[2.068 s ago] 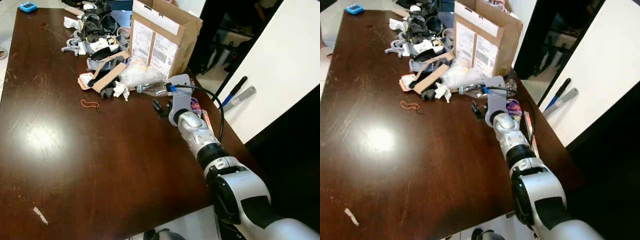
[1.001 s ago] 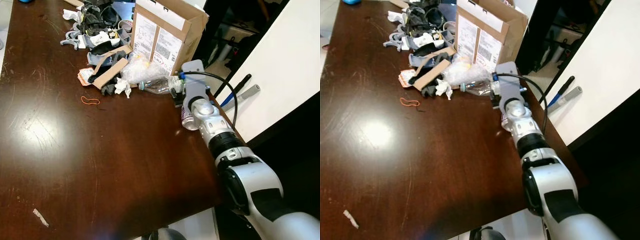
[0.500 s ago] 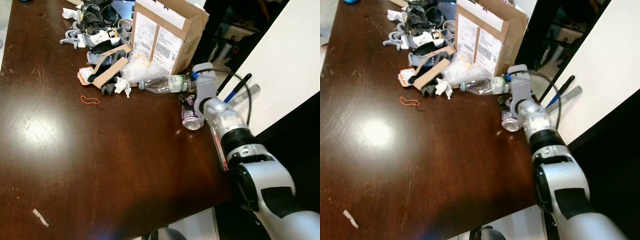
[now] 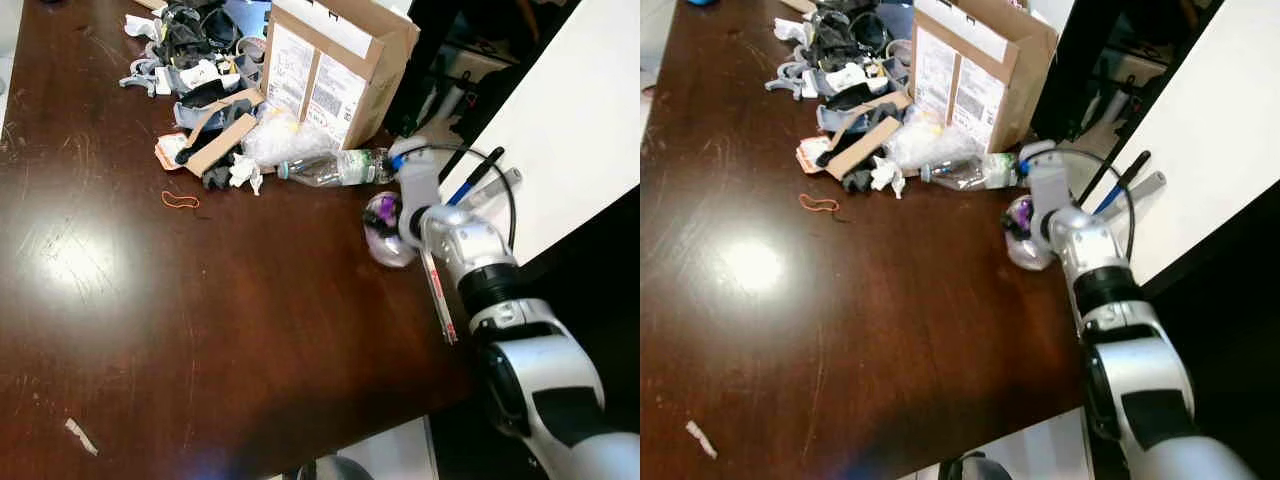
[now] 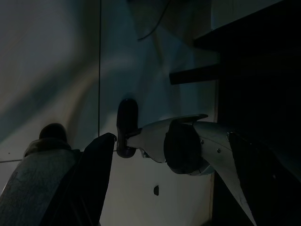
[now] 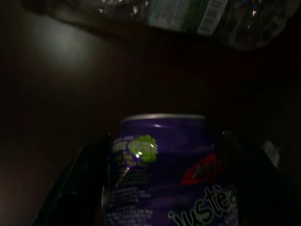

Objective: Picking trash to rubbish bin

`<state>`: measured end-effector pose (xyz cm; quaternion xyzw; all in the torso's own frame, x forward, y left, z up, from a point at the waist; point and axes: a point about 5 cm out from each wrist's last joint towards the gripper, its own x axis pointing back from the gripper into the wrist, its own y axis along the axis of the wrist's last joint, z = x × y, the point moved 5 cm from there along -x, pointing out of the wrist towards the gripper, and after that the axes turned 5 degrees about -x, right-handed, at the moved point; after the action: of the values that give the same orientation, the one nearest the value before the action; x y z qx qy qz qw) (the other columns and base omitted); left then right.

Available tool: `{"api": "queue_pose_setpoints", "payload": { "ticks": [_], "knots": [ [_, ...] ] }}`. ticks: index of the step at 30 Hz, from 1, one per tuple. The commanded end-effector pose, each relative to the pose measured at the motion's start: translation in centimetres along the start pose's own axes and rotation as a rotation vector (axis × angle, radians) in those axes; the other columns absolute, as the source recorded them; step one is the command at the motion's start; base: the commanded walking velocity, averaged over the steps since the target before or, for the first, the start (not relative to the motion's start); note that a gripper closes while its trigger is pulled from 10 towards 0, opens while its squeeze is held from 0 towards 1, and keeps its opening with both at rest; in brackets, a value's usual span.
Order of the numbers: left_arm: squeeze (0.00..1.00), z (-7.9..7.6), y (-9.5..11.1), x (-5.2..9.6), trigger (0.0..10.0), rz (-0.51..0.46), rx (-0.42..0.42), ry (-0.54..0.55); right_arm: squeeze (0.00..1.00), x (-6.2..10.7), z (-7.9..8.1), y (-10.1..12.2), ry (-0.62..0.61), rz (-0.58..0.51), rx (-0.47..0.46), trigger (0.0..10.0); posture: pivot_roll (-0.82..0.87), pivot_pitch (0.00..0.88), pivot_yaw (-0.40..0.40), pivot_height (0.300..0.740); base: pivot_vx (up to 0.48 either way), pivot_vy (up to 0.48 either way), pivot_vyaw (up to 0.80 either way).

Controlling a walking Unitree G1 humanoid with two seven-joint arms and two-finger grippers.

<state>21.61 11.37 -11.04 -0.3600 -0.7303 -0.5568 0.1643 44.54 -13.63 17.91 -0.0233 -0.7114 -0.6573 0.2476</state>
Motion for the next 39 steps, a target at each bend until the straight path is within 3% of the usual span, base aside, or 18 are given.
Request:
{"api": "queue_pose_setpoints", "payload": {
  "ticks": [1,8,9,10,11,12,19,23,24,25,31,35,39],
  "knots": [
    [0.00,-0.7,-5.1,1.4,10.0,0.149,0.086,0.004,0.00,0.2,-0.1,-1.4,0.015,0.051,-0.024,10.0,0.13,0.226,-0.194,0.740,0.000,0.000,0.00],
    [0.00,-0.8,-5.4,1.5,10.0,0.156,0.090,0.005,0.00,0.5,-0.6,-1.9,0.010,0.080,0.000,10.0,0.13,0.223,-0.194,0.740,0.000,0.000,0.00],
    [0.00,-0.8,-5.4,1.5,10.0,0.156,0.090,0.005,0.00,0.5,-0.6,-2.0,0.005,0.080,0.006,4.0,0.13,0.223,-0.194,0.740,0.000,0.000,0.00],
    [0.00,-0.8,-5.4,1.5,10.0,0.156,0.090,0.005,0.00,0.5,-0.6,-2.0,0.005,0.080,0.006,4.0,0.13,0.223,-0.194,0.740,0.000,0.000,0.00],
    [0.00,-0.8,-5.4,1.5,10.0,0.155,0.090,0.006,0.00,0.5,-0.6,-2.0,0.004,0.080,0.011,0.4,0.13,0.222,-0.194,0.740,0.000,0.000,0.00],
    [0.00,-0.8,-5.4,1.5,10.0,0.154,0.090,0.006,0.00,0.6,-0.5,-2.1,0.006,0.082,0.024,0.0,0.13,0.221,-0.194,0.740,0.000,0.000,0.00],
    [0.00,-0.7,-5.2,1.4,10.0,0.150,0.088,0.008,0.00,0.8,-0.2,-2.0,0.020,0.077,0.100,0.0,0.13,0.218,-0.194,0.740,0.000,0.000,0.00],
    [0.00,-0.7,-5.1,1.4,10.0,0.151,0.086,0.006,0.00,1.0,0.1,-2.1,0.040,0.081,0.197,0.0,0.13,0.212,-0.191,0.740,0.000,0.000,0.00],
    [0.00,-0.7,-5.1,1.3,10.0,0.150,0.086,0.005,0.00,1.0,0.3,-2.2,0.049,0.083,0.223,6.8,0.13,0.208,-0.190,0.740,0.000,0.000,0.00],
    [0.00,-0.7,-5.0,1.3,10.0,0.150,0.085,0.004,0.00,1.1,0.4,-2.1,0.058,0.083,0.240,10.0,0.13,0.208,-0.189,0.740,0.000,0.000,0.00],
    [0.00,-0.8,-5.0,1.3,10.0,0.150,0.082,0.001,0.00,1.3,0.7,-2.1,0.067,0.082,0.320,10.0,0.13,0.205,-0.191,0.740,0.000,0.000,0.00],
    [0.00,-0.8,-4.9,1.2,10.0,0.150,0.077,0.000,0.00,1.7,0.7,-2.3,0.081,0.098,0.477,10.0,0.13,0.197,-0.195,0.740,0.000,0.000,0.00],
    [0.00,-0.9,-4.9,1.2,10.0,0.150,0.077,-0.002,0.00,2.0,0.9,-2.9,0.098,0.130,0.565,10.0,0.13,0.192,-0.197,0.740,0.000,0.000,0.00]
  ]
}}
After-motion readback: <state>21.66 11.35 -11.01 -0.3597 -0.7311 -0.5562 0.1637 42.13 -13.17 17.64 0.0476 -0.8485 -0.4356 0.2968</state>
